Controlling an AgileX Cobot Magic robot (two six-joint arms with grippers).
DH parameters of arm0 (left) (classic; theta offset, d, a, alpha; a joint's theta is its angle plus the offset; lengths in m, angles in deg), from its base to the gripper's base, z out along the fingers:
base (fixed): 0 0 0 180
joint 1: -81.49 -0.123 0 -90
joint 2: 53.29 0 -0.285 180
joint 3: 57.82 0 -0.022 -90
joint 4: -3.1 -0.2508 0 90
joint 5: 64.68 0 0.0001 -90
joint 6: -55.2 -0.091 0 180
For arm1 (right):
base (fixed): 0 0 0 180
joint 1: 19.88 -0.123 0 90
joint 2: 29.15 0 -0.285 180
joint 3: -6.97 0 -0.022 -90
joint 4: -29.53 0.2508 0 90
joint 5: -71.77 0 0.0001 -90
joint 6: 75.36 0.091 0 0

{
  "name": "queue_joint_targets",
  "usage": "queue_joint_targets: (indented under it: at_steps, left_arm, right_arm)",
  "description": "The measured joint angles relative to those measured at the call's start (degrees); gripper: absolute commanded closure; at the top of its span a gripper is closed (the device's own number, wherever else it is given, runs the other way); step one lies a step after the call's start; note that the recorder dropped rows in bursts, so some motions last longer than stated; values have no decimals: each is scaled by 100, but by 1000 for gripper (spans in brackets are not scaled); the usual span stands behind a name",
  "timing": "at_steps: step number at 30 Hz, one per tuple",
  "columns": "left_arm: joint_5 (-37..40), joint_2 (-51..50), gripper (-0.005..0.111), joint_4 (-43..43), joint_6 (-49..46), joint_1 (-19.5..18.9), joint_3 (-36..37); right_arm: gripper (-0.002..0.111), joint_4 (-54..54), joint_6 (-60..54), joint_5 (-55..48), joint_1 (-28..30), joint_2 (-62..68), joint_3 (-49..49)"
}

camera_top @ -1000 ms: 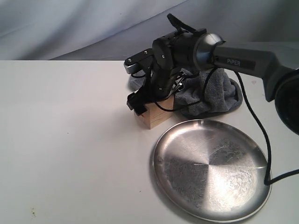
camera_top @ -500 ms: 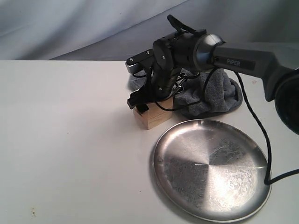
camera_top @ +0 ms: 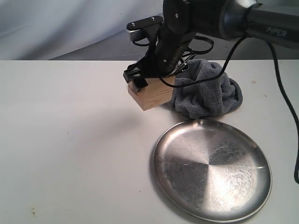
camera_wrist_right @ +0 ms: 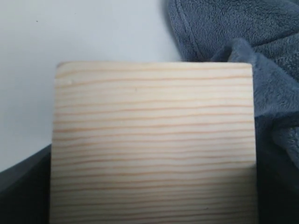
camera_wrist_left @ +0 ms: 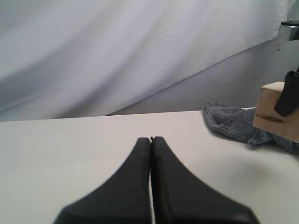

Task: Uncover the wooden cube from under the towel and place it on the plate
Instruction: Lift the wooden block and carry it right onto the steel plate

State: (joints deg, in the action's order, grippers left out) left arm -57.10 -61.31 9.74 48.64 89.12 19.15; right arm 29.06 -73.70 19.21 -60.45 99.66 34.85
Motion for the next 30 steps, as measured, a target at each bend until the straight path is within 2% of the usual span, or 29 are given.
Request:
queue_joint_targets:
  at_steps: [7, 11, 15, 23, 30]
  left_arm:
    - [0, 0, 107, 0, 0, 0, 0]
    - [0, 0, 107, 0, 0, 0, 0]
    - [0, 0, 107, 0, 0, 0, 0]
    - [0, 0, 107, 0, 0, 0, 0]
    - [0, 0, 107, 0, 0, 0, 0]
  right_arm:
    - [108, 104, 160, -289, 0, -223, 0]
    - [108, -41, 733, -492, -51, -272, -33]
    - [108, -436, 1389, -459, -102, -594, -615]
    - [108, -942, 2407, 314, -102, -1585, -2569]
    - [108, -1323, 3118, 622, -102, -1924, -3535]
